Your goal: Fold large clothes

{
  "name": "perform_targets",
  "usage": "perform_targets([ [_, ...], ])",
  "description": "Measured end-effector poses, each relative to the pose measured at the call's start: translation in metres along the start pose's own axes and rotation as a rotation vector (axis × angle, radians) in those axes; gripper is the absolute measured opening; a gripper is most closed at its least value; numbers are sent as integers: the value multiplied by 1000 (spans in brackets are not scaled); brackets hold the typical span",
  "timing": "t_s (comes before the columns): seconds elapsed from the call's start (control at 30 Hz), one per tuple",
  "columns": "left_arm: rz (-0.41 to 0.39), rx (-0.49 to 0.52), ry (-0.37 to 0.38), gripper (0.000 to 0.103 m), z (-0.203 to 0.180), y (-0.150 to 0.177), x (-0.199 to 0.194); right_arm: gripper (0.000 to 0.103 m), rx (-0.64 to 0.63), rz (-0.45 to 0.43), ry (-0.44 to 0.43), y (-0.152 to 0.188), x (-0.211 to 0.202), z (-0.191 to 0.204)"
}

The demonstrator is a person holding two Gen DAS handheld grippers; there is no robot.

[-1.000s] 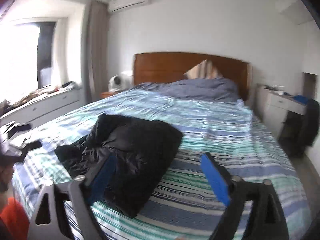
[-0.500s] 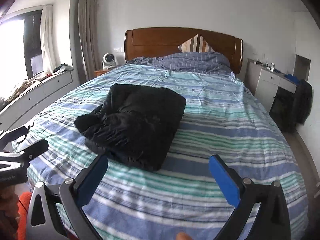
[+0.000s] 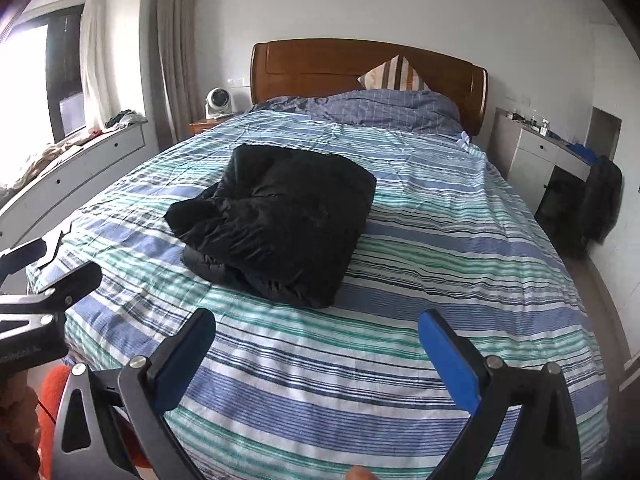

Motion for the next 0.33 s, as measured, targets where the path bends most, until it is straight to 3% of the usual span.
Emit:
perform_targets([
  [0.33, 34, 1, 22, 103, -5, 10, 7, 103, -8, 17, -8, 9, -1, 4],
])
Point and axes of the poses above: each gripper's, at about its wrist camera, not at the fingertips, and x roughly the way its jaws point, z to its left, y to its underside, the point moved 9 cm from there along x, roughly the way its jaws point, and after that the axes turned 8 degrees about z, right-handed, at the moved point
